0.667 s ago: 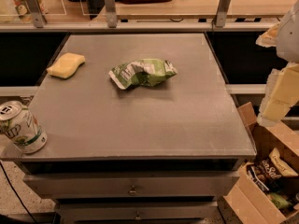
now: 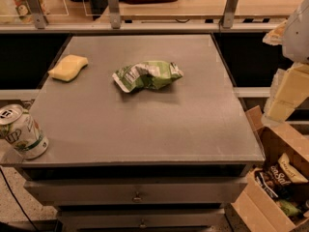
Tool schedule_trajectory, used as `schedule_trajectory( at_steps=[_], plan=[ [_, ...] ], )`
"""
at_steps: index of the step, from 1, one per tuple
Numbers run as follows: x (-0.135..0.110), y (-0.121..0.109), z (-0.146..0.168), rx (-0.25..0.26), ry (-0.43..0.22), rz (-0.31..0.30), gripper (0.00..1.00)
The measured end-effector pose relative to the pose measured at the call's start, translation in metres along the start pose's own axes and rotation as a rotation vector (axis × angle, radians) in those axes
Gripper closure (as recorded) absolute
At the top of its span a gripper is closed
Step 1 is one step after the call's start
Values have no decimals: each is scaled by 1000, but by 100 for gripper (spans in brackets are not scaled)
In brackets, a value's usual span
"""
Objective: Pick green jalapeno chip bag
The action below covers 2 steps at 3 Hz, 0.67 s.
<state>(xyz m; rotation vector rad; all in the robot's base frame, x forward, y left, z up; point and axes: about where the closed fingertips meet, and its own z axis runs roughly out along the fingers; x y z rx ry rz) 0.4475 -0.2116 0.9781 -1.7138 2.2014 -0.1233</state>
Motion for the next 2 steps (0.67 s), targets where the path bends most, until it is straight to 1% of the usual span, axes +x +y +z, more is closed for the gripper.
schedule_trajectory(
  at_steps=[1,2],
  plan=[
    [-20,-17,17,59,-15,-31,0],
    [-43,-38,37,166,-34,-114,0]
  ],
)
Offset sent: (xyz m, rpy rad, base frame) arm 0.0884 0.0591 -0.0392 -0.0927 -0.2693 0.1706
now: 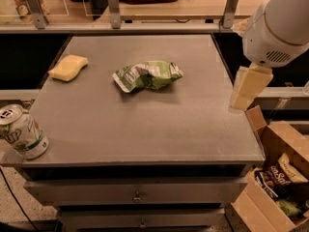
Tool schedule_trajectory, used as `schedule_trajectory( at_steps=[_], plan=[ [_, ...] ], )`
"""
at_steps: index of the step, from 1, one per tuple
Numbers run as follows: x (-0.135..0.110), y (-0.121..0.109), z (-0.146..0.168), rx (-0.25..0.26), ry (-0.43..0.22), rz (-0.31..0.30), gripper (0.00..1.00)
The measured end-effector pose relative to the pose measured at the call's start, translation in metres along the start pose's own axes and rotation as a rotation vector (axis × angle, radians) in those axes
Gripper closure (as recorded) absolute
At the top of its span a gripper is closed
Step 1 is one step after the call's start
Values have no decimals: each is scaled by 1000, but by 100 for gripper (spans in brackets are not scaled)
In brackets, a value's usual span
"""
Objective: Pick green jalapeno chip bag
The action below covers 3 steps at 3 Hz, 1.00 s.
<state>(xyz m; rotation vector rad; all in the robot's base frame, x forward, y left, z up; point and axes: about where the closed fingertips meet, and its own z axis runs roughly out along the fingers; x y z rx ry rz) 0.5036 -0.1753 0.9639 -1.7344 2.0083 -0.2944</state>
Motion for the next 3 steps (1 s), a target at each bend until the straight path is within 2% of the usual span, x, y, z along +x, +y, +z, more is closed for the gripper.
schedule_trajectory(
  at_steps=[1,2,3],
  plan=[
    [0,0,0,0,0,0,0],
    [-14,-3,4,53,-27,-10,0],
    [-45,-9,25,118,-58,-68,0]
  ],
)
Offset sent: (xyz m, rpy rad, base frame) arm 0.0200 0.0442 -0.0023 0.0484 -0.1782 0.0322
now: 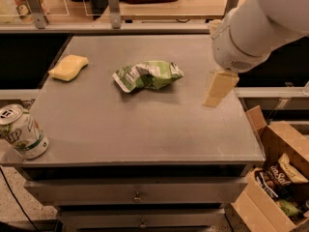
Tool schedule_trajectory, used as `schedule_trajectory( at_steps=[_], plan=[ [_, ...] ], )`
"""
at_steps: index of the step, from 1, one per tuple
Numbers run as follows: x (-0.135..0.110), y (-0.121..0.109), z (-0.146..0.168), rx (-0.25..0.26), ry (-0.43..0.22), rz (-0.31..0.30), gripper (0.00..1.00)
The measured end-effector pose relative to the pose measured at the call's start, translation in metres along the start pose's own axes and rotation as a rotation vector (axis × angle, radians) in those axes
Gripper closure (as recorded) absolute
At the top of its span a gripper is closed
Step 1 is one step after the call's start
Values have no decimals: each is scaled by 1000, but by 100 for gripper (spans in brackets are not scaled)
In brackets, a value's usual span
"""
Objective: Pick green jalapeno chip bag
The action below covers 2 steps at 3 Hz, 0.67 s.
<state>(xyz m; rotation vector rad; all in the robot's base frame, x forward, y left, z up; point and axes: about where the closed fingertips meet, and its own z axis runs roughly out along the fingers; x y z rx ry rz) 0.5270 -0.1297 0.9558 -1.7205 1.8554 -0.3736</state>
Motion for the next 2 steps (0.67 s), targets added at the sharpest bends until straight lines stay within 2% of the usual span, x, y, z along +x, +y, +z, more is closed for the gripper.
schedule_trajectory(
  at_steps=[1,2],
  plan=[
    [-24,-3,31,32,20,-54,0],
    [-39,-6,66,36,39,-99,0]
  ],
)
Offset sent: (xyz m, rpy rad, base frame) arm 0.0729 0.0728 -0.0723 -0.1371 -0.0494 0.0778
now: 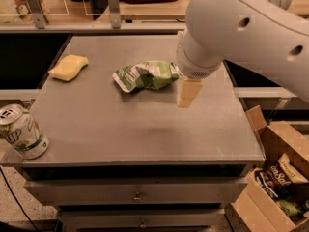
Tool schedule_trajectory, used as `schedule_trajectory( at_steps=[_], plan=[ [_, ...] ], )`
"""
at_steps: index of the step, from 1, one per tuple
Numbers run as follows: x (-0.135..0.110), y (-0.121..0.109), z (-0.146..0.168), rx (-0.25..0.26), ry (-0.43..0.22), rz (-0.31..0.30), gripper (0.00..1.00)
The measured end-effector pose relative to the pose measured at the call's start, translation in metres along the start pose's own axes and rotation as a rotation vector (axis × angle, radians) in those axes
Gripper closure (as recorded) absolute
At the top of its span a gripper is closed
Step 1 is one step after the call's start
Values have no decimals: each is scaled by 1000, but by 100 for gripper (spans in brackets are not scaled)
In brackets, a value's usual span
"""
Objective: Pick green jalapeno chip bag
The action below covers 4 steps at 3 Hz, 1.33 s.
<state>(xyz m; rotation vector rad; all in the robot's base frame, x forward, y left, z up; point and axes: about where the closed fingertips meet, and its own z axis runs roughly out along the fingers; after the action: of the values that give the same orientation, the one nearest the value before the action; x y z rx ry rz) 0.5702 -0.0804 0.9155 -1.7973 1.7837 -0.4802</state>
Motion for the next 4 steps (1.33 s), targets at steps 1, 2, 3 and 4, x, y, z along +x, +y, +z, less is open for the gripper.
schedule_trajectory(
  at_steps=[1,2,3,4],
  plan=[
    [-8,-3,32,-8,8,-22,0],
    [-10,-8,51,-15,10,-34,0],
    [-10,-16,66,-15,-12,-29,0],
    [-10,-26,77,-11,-28,-24,18]
  ],
)
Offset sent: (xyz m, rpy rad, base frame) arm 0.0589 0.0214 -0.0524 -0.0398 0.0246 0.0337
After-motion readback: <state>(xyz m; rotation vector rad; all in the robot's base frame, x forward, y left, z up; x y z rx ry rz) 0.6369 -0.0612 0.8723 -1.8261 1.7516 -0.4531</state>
